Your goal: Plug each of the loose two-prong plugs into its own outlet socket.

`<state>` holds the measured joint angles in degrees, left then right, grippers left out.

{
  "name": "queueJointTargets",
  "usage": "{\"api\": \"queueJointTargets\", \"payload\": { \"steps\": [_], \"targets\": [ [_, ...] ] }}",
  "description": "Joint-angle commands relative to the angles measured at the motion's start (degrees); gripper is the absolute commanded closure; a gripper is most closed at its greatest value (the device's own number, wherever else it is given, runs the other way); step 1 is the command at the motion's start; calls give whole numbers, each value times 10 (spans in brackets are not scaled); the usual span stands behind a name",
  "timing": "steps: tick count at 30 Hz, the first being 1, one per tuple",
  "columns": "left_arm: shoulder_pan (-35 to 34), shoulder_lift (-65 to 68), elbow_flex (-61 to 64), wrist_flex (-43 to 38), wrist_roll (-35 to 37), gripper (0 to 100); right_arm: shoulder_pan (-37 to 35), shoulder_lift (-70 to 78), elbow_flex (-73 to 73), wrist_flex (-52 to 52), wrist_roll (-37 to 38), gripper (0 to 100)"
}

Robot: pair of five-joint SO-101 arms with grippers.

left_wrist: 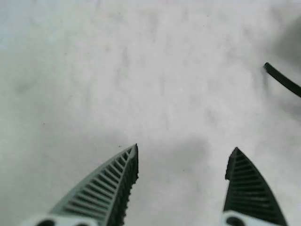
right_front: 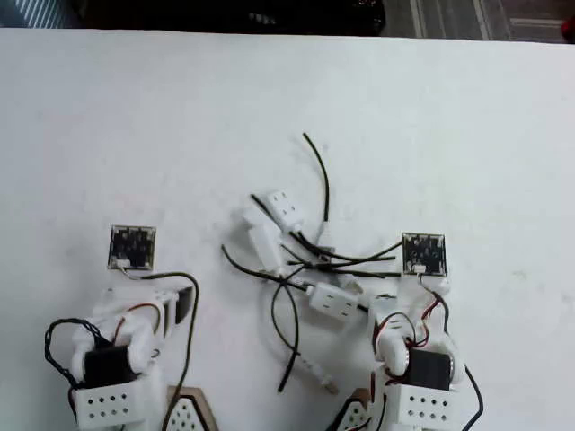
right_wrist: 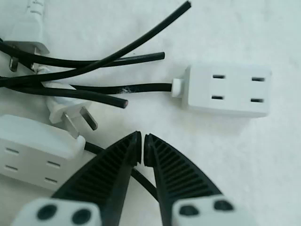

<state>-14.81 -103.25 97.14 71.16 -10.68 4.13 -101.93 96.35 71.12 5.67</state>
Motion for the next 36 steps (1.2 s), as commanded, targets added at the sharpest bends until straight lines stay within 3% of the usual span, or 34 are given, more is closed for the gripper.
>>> {"api": "queueJointTargets", "payload": {
  "steps": [1, 30, 36],
  "targets": [
    [-4, -6, -2, 4, -1, 706, 5, -4, 5, 3, 4, 980],
    [27, -6, -6, 18, -4, 703, 1, -5, 5, 4, 4, 978],
    [25, -6, -23, -66, -5, 705, -24, -2, 5, 7, 4, 978]
  ]
}}
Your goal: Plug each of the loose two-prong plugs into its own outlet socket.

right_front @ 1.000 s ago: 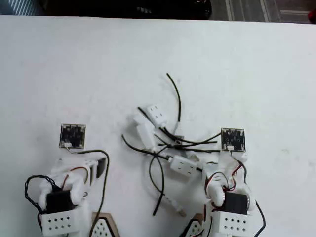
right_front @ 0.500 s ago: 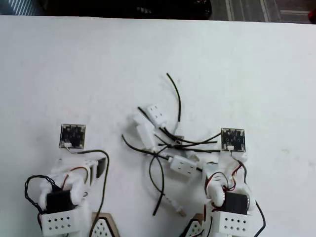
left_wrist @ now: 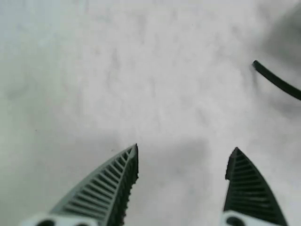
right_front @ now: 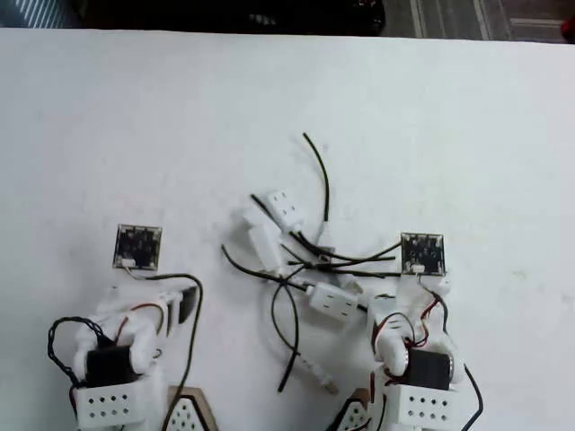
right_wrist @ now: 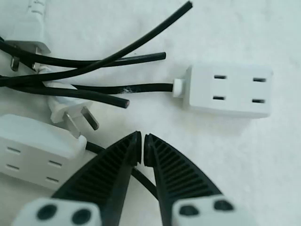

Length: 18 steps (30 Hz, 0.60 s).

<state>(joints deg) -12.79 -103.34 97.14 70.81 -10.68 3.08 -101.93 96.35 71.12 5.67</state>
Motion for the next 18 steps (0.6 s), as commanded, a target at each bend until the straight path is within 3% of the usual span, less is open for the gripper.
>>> {"api": "queueJointTargets", "payload": {
  "steps": [1, 8, 13, 18],
  "targets": [
    [7, -5, -22, -82, -5, 705, -14, -5, 5, 11, 4, 978],
    [-2, -5, -32, -101, -5, 706, 29, -6, -39, -12, 11, 978],
    [-60, -5, -62, -67, -74, 706, 53, -5, -122, -72, 174, 978],
    [-75, -5, -62, -62, -89, 706, -7, 0, -228, -48, 189, 974]
  ]
}}
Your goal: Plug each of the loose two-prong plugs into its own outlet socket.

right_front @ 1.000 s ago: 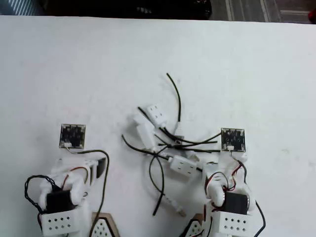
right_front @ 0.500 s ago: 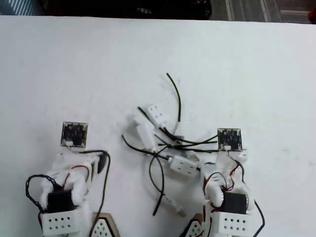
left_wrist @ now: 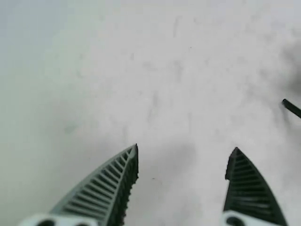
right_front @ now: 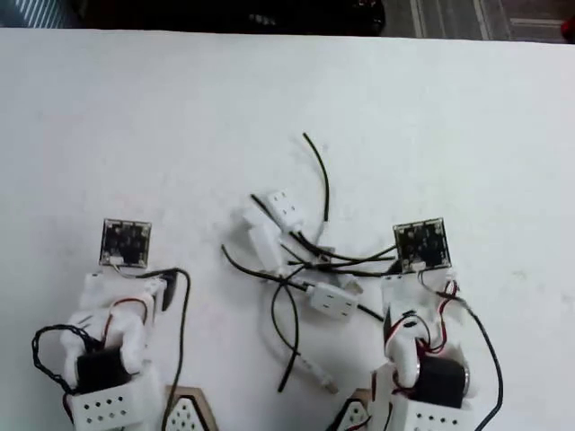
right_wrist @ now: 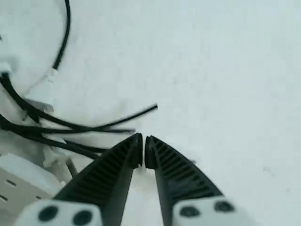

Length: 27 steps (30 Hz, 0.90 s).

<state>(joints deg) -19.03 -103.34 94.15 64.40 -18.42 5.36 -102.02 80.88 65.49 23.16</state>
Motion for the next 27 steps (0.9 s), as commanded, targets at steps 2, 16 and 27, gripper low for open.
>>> {"api": "queueJointTargets", "payload": {
  "steps": [2, 16, 27],
  "targets": [
    [-13, -5, -31, 2, -12, 706, -75, 13, -115, 36, 28, 944],
    [-11, -6, -14, -4, -15, 706, -284, 478, -480, 315, 27, 939],
    [-10, -6, -13, -4, -15, 706, -405, 485, -422, 324, 26, 938]
  ]
}}
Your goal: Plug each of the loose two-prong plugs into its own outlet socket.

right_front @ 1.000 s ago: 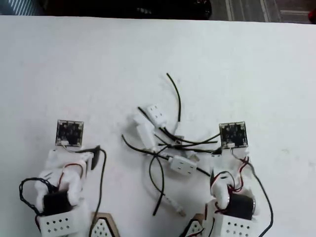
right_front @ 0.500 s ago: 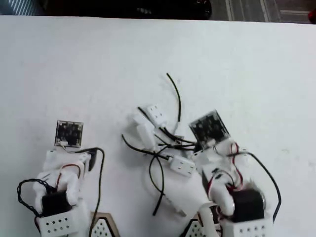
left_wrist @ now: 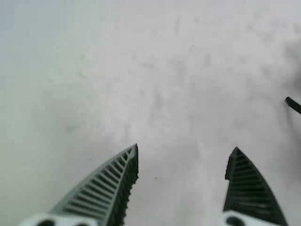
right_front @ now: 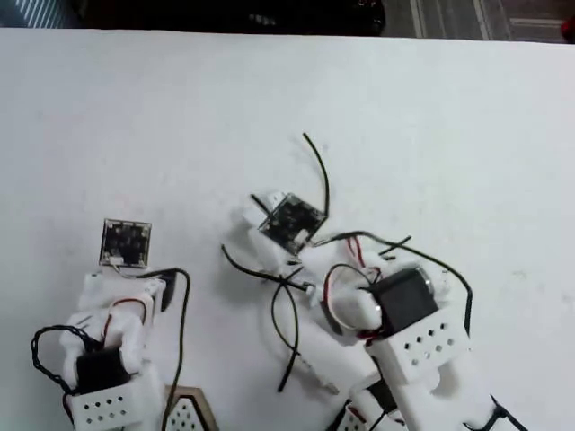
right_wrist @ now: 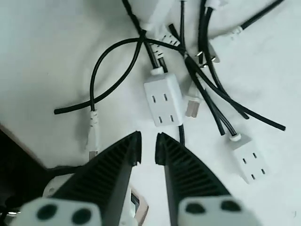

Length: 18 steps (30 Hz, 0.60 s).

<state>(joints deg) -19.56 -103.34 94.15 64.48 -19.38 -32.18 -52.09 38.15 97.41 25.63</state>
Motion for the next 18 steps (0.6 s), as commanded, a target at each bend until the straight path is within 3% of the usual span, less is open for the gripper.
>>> {"api": "queueJointTargets", "payload": {
  "steps": [1, 18],
  "targets": [
    [-5, -6, -13, -4, -5, 706, -40, -16, 11, 5, 2, 938],
    [-4, -6, -12, -4, -5, 706, -179, 123, 60, -51, 2, 851]
  ]
}}
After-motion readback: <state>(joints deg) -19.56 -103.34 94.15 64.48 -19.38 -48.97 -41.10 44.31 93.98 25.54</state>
